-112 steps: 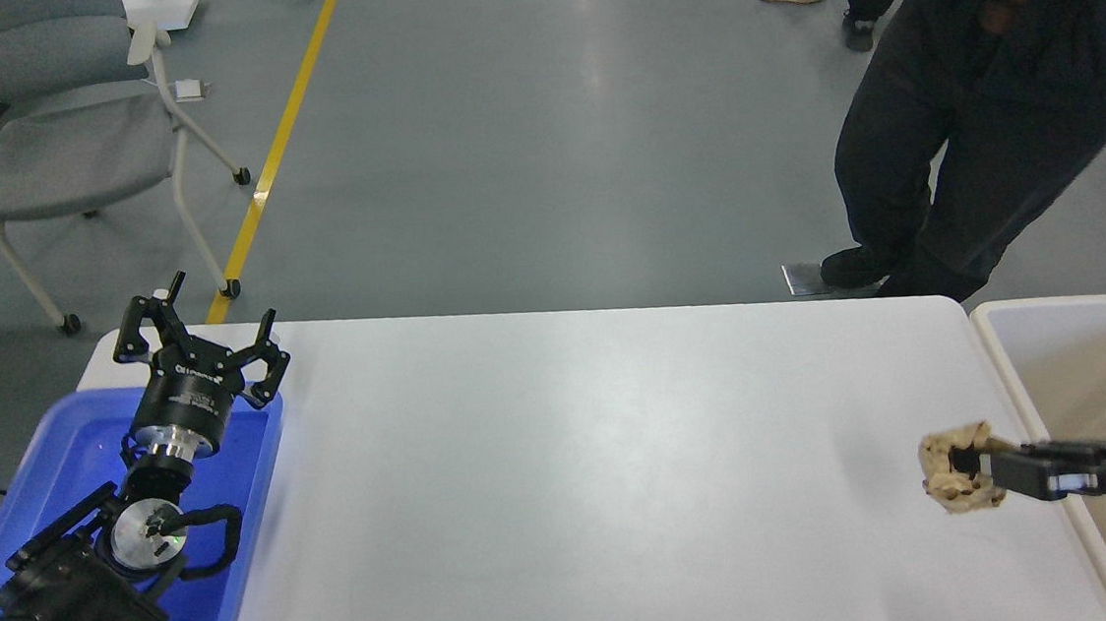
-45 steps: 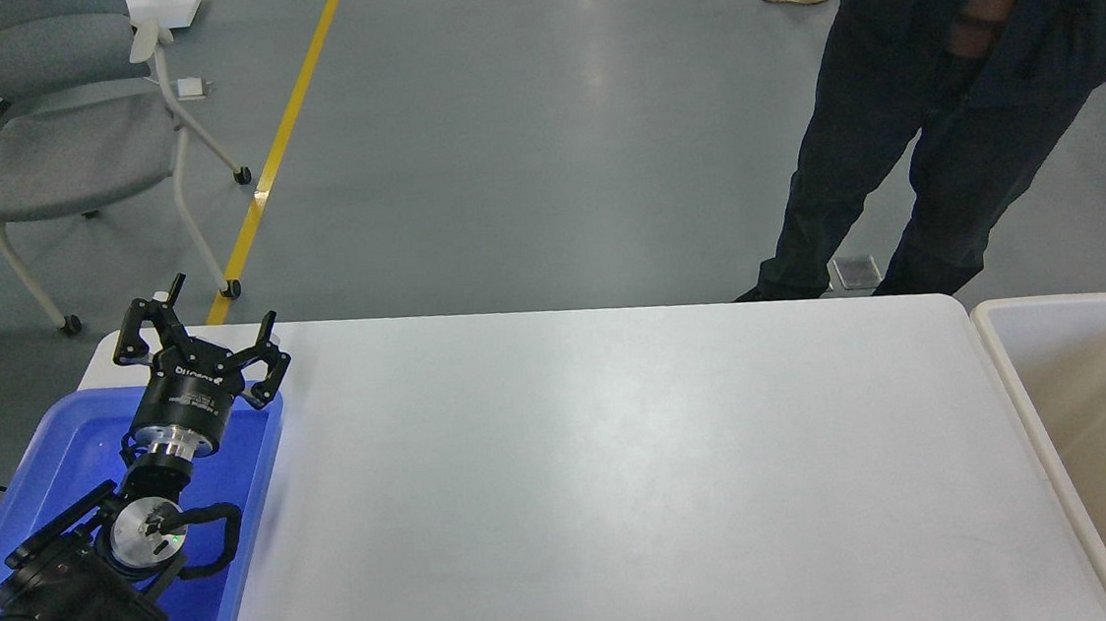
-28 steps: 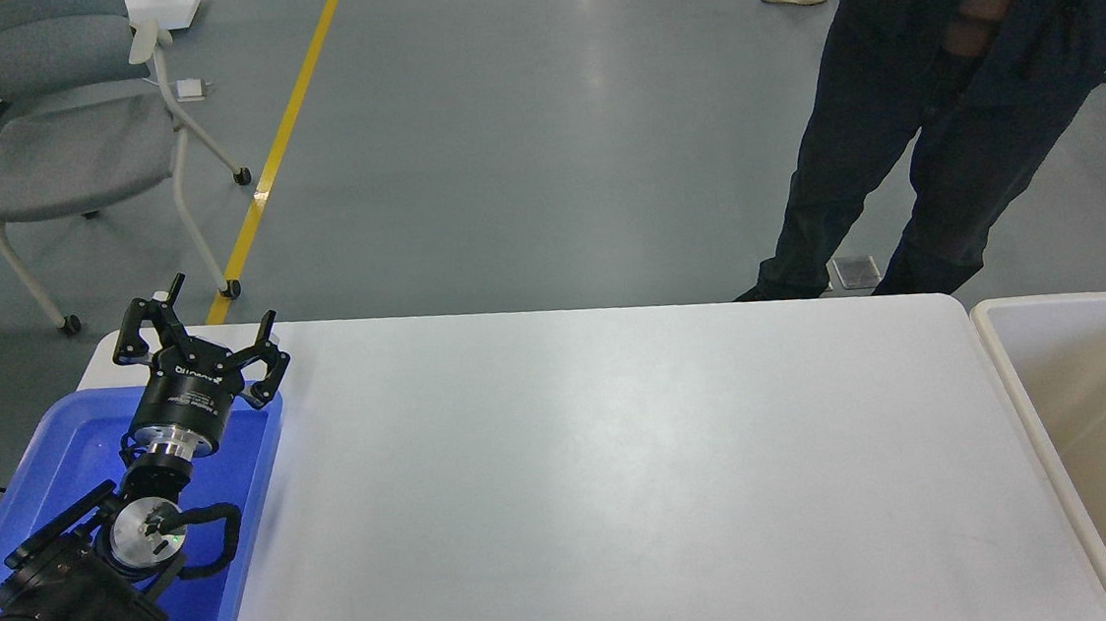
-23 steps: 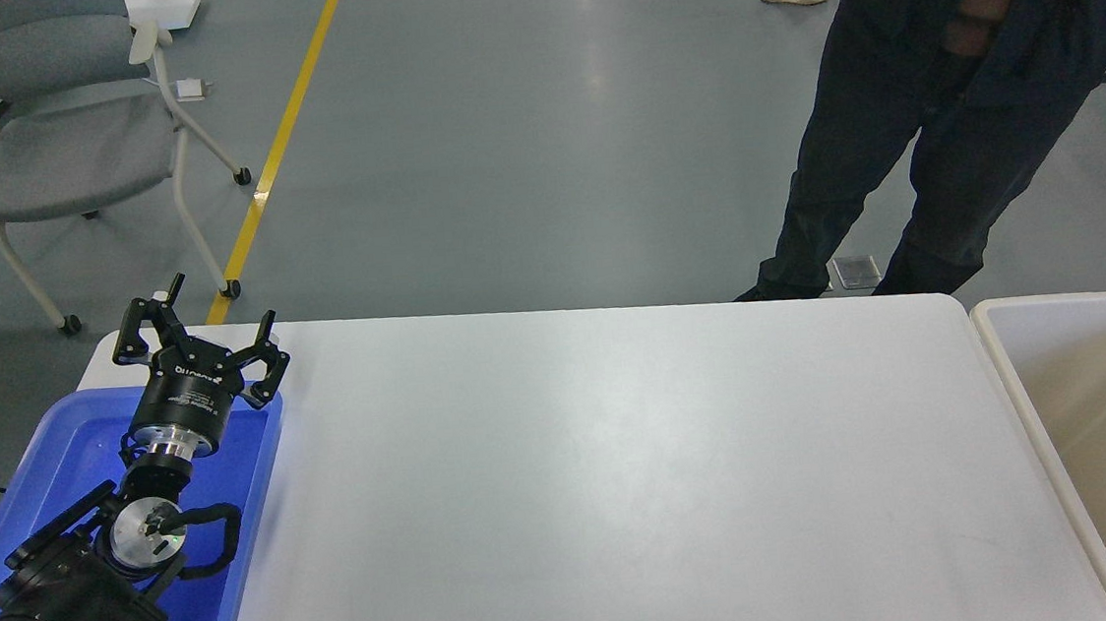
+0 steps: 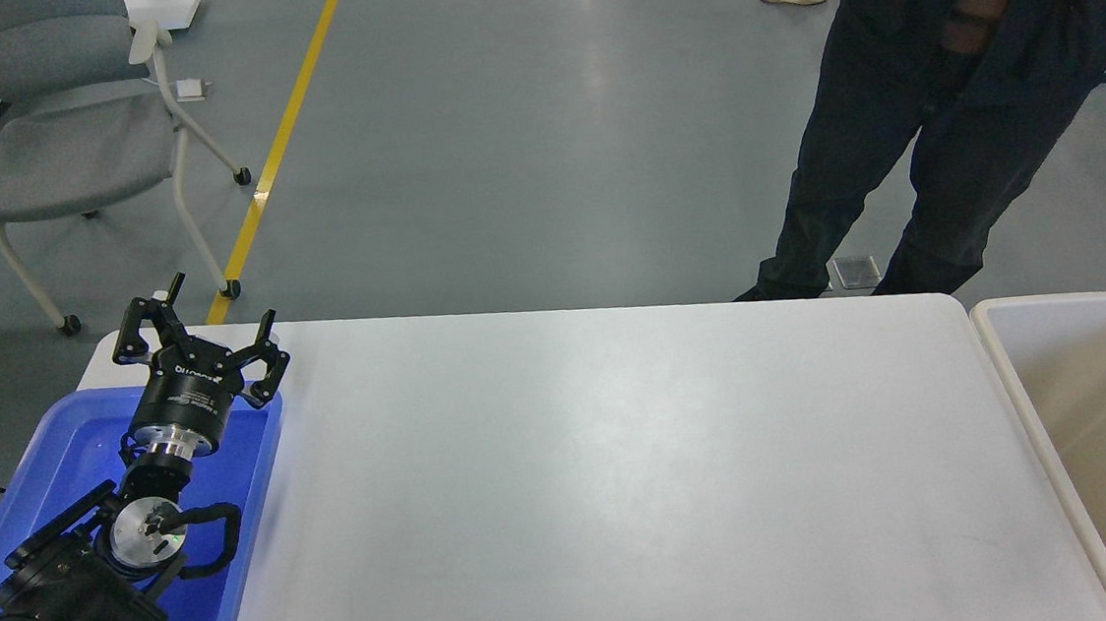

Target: Tidy desktop

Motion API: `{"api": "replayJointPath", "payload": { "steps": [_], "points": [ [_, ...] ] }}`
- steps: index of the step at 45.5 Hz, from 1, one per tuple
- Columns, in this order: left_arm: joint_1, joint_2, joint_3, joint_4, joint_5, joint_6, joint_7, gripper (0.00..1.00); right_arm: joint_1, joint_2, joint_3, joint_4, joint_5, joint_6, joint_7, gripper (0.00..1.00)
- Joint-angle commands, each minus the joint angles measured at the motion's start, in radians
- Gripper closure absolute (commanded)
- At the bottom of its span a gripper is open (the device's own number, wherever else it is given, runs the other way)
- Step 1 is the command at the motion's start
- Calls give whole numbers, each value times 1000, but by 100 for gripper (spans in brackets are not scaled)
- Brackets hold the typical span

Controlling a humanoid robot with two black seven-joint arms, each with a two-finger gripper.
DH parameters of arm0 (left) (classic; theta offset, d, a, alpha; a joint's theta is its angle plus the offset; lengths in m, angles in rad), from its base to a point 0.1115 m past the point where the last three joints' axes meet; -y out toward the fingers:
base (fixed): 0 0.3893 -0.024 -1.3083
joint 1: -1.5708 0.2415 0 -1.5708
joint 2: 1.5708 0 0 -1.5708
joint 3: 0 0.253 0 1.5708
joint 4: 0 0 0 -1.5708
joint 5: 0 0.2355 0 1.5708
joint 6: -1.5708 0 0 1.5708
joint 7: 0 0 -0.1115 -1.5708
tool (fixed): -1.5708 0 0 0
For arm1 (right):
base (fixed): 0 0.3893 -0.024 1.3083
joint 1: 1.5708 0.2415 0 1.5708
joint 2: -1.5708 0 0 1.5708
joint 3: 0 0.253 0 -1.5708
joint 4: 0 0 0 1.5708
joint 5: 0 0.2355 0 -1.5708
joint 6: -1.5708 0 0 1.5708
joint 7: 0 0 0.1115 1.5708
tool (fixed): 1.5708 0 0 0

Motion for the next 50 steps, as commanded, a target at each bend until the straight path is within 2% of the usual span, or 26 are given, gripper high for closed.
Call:
{"api": "replayJointPath", "payload": {
  "steps": [1,21,26,34,41,50],
  "points": [
    [-1,0,0,0,0,0,1,0,11,-15,47,11,-8,83,5,0],
    [-1,0,0,0,0,0,1,0,181,-98,98,44,-6,113,5,0],
    [-1,0,0,0,0,0,1,0,239,-133,173,64,-6,174,5,0],
    [-1,0,0,0,0,0,1,0,253,-142,329,132,-6,332,3,0],
    [-1,0,0,0,0,0,1,0,251,-153,360,239,-6,471,3,0],
    [-1,0,0,0,0,0,1,0,239,-87,357,367,-3,518,0,0]
  ]
}}
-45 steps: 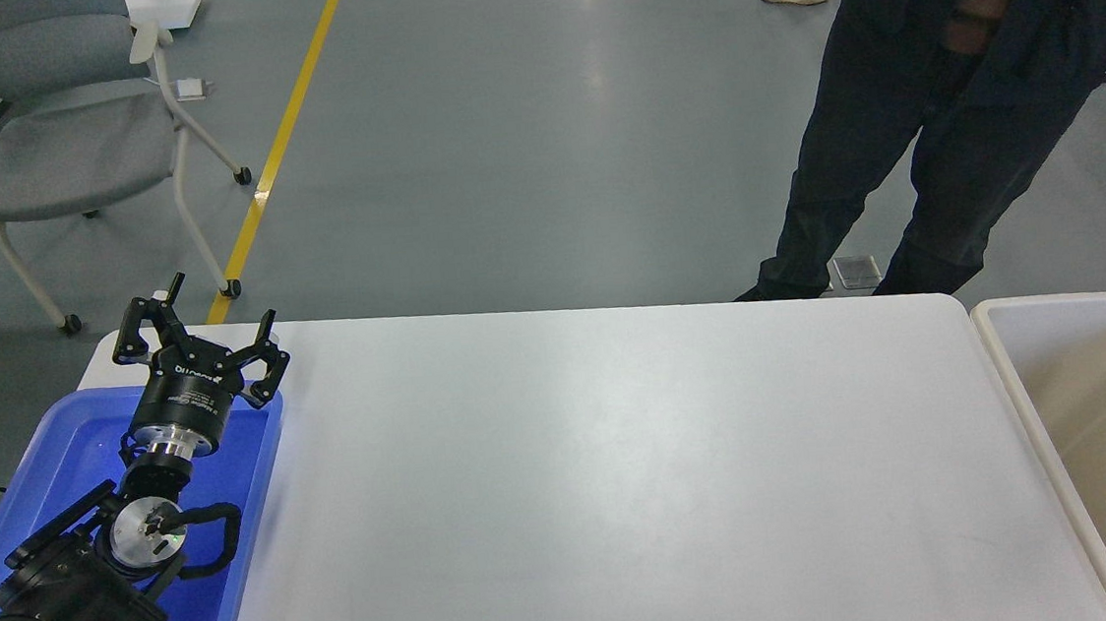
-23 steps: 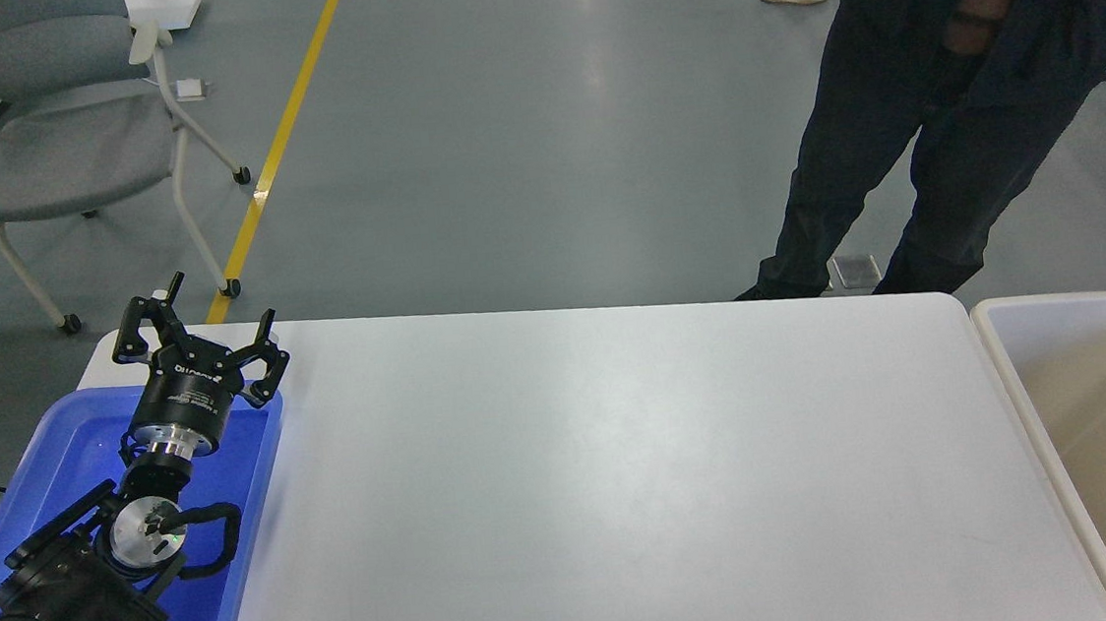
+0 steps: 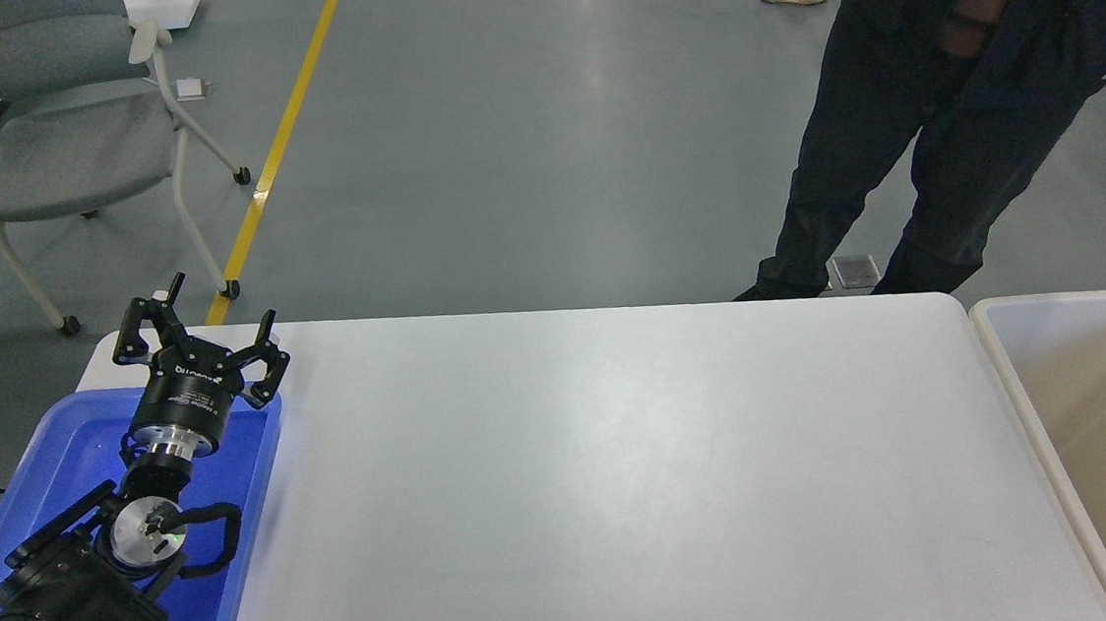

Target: Tidy desktop

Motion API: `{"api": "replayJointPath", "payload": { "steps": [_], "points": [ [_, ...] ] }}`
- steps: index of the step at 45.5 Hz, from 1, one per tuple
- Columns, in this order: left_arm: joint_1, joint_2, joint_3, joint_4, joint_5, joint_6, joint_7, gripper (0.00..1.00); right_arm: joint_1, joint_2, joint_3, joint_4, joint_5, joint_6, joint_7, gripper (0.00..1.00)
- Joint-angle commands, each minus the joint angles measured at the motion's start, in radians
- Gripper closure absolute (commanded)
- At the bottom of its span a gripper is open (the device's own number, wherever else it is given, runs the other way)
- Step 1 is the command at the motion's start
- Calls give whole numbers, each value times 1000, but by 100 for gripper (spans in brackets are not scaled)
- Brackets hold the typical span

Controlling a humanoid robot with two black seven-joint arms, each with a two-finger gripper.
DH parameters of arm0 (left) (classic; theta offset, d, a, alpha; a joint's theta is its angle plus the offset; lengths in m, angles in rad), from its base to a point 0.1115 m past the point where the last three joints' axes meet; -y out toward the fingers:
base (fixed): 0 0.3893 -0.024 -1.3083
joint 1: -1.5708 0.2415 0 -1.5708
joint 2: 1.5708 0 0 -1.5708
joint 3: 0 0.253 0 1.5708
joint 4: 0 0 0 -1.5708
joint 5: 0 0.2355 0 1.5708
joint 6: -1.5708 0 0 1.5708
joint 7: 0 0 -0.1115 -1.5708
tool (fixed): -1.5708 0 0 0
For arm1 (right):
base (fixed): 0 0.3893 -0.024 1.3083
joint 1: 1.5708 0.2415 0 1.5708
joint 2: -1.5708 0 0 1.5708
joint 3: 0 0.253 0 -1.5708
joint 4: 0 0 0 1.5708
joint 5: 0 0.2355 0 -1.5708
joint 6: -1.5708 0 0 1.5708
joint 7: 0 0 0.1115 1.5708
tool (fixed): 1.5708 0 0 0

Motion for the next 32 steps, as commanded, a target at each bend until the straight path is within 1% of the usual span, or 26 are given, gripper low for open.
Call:
{"api": "replayJointPath", "payload": {
  "steps": [1,13,19,26,32],
  "points": [
    [0,0,0,0,0,0,0,0,-1,62,33,135,2,103,0,0],
    [0,0,0,0,0,0,0,0,-29,272,42,98,14,106,3,0],
    [0,0,0,0,0,0,0,0,-66,375,108,94,14,109,3,0],
    [0,0,0,0,1,-1,0,0,-92,451,147,94,11,123,3,0],
    [0,0,0,0,1,-2,0,0,-119,494,148,94,12,162,3,0]
  ]
}}
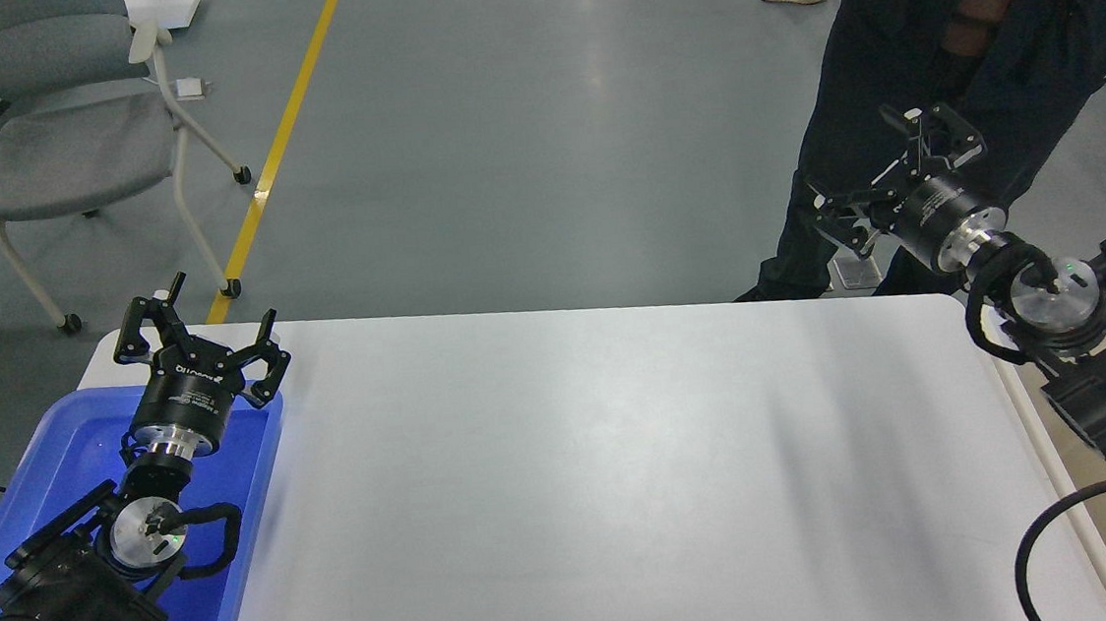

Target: Tidy desktop

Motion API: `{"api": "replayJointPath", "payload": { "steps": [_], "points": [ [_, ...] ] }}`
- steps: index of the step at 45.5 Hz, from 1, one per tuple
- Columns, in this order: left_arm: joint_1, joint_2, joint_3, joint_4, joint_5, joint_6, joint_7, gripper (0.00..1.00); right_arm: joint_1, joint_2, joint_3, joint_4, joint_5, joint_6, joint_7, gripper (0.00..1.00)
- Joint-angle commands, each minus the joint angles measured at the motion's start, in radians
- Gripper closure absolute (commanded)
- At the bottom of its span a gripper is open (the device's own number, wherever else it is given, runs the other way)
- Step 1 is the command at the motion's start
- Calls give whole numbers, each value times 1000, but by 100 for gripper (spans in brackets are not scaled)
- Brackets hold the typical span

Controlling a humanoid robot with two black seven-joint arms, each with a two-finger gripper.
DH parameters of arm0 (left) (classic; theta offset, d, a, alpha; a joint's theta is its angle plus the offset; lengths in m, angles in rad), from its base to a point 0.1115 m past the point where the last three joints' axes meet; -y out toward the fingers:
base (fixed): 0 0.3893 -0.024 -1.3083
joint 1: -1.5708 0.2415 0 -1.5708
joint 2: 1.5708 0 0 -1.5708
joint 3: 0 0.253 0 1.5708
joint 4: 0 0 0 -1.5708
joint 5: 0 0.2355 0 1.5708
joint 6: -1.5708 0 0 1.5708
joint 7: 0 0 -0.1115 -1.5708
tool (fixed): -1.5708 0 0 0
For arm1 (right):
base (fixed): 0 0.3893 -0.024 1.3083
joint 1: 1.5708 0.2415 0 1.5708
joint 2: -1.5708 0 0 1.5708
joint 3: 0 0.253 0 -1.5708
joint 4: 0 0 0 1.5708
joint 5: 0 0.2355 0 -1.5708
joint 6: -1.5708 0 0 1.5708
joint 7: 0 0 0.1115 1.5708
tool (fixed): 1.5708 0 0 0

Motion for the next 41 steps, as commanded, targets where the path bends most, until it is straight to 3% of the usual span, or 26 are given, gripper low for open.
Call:
{"api": "replayJointPath", "payload": {
  "steps": [1,26,41],
  "points": [
    [0,0,0,0,-1,0,0,0,-51,114,33,0,2,52,2,0],
    [0,0,0,0,-1,-1,0,0,-117,124,31,-4,-8,74,2,0],
    [0,0,0,0,0,-1,0,0,-106,196,82,-152,-8,75,4,0]
  ]
}}
